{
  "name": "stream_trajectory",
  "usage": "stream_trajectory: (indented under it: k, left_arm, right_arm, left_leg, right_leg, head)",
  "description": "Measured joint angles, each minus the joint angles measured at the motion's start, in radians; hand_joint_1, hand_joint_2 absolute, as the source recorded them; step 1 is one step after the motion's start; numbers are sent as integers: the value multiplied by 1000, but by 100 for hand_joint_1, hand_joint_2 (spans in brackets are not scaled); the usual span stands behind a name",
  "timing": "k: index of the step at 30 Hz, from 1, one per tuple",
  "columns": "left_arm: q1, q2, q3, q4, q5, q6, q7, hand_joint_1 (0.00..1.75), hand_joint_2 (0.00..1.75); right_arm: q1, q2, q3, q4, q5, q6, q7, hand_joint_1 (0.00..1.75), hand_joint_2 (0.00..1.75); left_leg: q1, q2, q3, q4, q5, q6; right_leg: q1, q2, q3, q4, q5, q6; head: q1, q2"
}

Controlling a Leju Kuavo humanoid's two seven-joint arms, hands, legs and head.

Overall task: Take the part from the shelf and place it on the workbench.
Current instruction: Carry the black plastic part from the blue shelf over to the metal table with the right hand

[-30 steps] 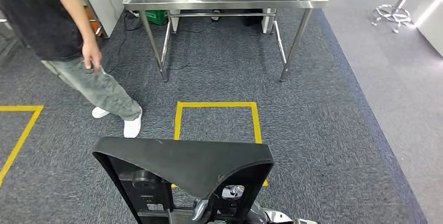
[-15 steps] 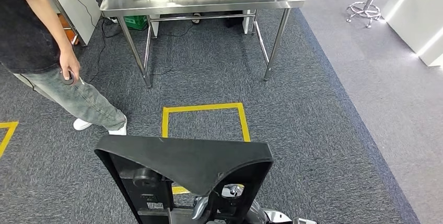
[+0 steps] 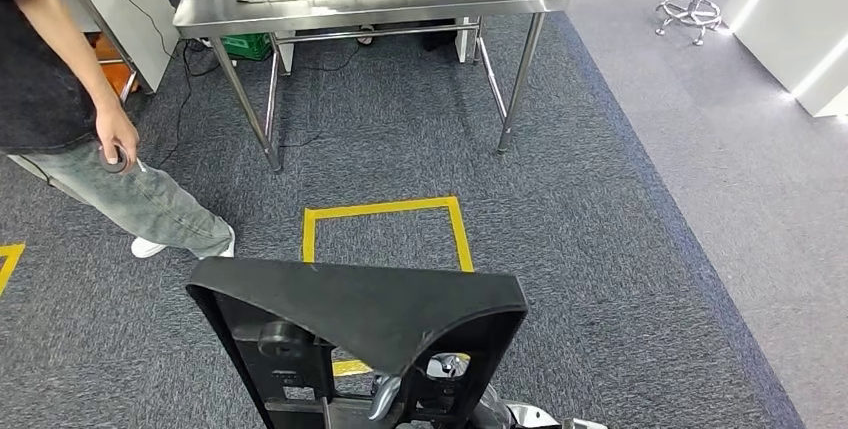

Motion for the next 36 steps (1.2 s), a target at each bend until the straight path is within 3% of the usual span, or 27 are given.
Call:
stream_trajectory:
  k: [2,4,5,6,7,9,11,15,16,18,20,21,22,24,25,27,28,31,33,35,36]
  left_arm:
    - [-1,0,0,0,-3,0,0,0,0]
    - [1,0,0,0,-6,0,-1,0,0]
    - [2,0,0,0,-7,1,-1,0,0]
    - [3,1,0,0,-8,1,-1,0,0]
    - [4,1,0,0,-9,1,-2,0,0]
    - [4,2,0,0,-12,1,-4,0,0]
    - [3,4,0,0,-15,1,-7,0,0]
    - [1,5,0,0,-18,2,-9,0,0]
    - [1,5,0,0,-19,2,-10,0,0]
    - [1,5,0,0,-19,2,-11,0,0]
    - [1,5,0,0,-19,2,-11,0,0]
    - [2,4,0,0,-19,2,-11,0,0]
    - [3,4,0,0,-19,2,-11,0,0]
    - [3,3,0,0,-19,2,-11,0,0]
    - [3,2,0,0,-19,2,-11,0,0]
    - [2,2,0,0,-19,1,-12,0,0]
    - [2,2,0,0,-19,1,-12,0,0]
    - [0,2,0,0,-19,1,-14,0,0]
    - [-2,2,0,0,-20,1,-16,0,0]
    - [0,2,0,0,-20,1,-17,0,0]
    - [3,2,0,0,-20,1,-17,0,0]
  right_arm:
    - [1,1,0,0,4,-3,-1,173,175]
    - [3,2,0,0,7,-3,-1,173,175]
    - [5,2,0,0,8,-4,-1,173,175]
    - [7,2,0,0,8,-4,-1,173,175]
    - [8,2,0,0,9,-4,-1,173,175]
    - [10,2,0,0,11,-4,-2,173,175]
    - [10,2,0,0,13,-4,-2,173,175]
    - [11,2,0,0,16,-4,-3,173,175]
    - [11,2,0,0,16,-4,-3,173,175]
    - [11,2,0,0,17,-4,-3,173,175]
    - [12,1,0,0,17,-4,-3,173,175]
    - [13,1,0,0,17,-4,-3,173,175]
    - [13,0,0,0,17,-4,-3,173,175]
    - [13,0,0,0,17,-4,-3,173,175]
    - [13,0,0,0,18,-4,-3,173,175]
    - [14,0,0,1,18,-4,-3,173,175]
    - [14,-1,0,2,18,-5,-3,173,175]
    - [15,-1,0,2,19,-4,-3,173,175]
    - [15,0,0,2,19,-4,-3,173,175]
    - [15,0,0,2,19,-4,-3,173,175]
    - [16,0,0,3,19,-4,-3,173,175]
  left_leg:
    - [3,-4,-34,79,-43,-7]
    - [3,-6,-111,222,-100,-11]
    - [3,-7,-146,276,-112,-12]
    - [3,-7,-164,294,-102,-12]
    - [3,-7,-163,271,-72,-9]
    - [-2,-9,-114,138,13,4]
    - [-10,-10,-67,27,54,20]
    - [-11,-10,-41,-13,50,40]
    - [-9,-10,-32,-18,50,45]
    - [-6,-9,-21,-21,46,50]
    - [-5,-8,-16,-21,39,50]
    - [-4,-8,-11,-21,34,49]
    - [-3,-8,-4,-21,29,45]
    - [1,-8,14,-21,15,36]
    - [3,-9,23,-21,8,31]
    - [4,-7,33,-24,-4,16]
    - [3,-6,39,-22,-4,8]
    - [4,-5,44,11,-18,-8]
    - [6,-6,-6,107,-65,-9]
    - [5,-7,-89,236,-116,-10]
    - [4,-7,-121,272,-122,-9]
  right_leg:
    - [-3,1,11,-7,-1,-14]
    - [0,2,18,-8,-8,-23]
    - [2,4,22,-7,-12,-26]
    - [4,7,28,-7,-17,-26]
    - [5,10,35,-7,-23,-26]
    - [6,14,53,-8,-35,-22]
    - [8,17,65,-10,-46,-13]
    - [6,16,70,10,-46,12]
    - [5,15,61,33,-59,18]
    - [0,12,7,133,-113,28]
    - [-7,11,-71,251,-159,39]
    - [-10,9,-95,275,-156,43]
    - [-14,8,-100,261,-131,46]
    - [-18,2,-61,140,-41,49]
    - [-17,-2,-38,77,-17,48]
    - [-10,-8,-14,12,-8,34]
    - [-7,-8,-12,10,-17,23]
    - [-8,-3,10,1,-7,-5]
    - [-5,-3,22,-1,-12,-17]
    - [0,0,29,-1,-21,-25]
    - [3,2,34,-1,-26,-27]
  head:
    - [0,0]
    - [-1,0]
    - [-1,0]
    - [-1,0]
    - [-1,0]
    - [0,0]
    - [0,0]
    - [-1,0]
    - [-1,0]
    - [-1,0]
    - [-1,0]
    - [-1,0]
    - [-1,0]
    - [-1,0]
    - [-1,0]
    - [0,0]
    - [-1,0]
    - [-1,0]
    - [-2,0]
    - [-2,0]
    - [-2,0]
